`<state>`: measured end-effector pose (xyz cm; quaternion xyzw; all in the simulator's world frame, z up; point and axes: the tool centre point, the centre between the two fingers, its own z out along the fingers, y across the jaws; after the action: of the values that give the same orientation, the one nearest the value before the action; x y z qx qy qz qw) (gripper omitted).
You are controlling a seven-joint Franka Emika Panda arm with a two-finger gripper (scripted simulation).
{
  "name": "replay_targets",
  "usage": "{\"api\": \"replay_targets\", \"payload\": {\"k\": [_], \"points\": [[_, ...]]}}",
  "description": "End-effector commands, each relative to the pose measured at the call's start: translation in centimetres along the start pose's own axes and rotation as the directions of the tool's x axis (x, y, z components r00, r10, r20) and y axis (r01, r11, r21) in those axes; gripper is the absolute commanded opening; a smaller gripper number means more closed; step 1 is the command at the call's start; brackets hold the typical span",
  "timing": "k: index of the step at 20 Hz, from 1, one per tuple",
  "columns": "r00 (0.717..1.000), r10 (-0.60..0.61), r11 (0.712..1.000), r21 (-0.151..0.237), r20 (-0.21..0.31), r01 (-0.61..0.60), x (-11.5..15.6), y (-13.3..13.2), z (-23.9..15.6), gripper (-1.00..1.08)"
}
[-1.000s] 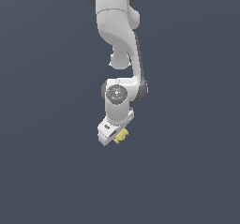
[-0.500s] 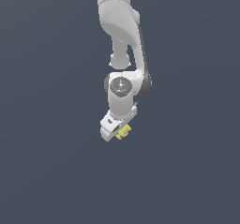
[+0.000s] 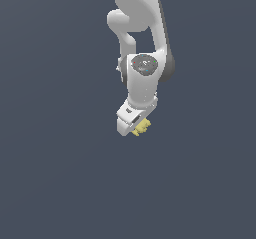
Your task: Pick up the object and move it to a goal position.
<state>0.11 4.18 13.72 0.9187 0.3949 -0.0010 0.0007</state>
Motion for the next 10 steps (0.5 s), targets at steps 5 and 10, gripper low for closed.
{"api": "replay_targets", "payload": {"k": [5,10], "points": [[1.000,-0.001,1.000,-0.001,0.000,0.001,1.0,-4.3,-6.8,-1.00],[1.000,-0.001,1.000,-0.002,0.001,0.001,1.8,-7.6,-12.2,-1.00]]}}
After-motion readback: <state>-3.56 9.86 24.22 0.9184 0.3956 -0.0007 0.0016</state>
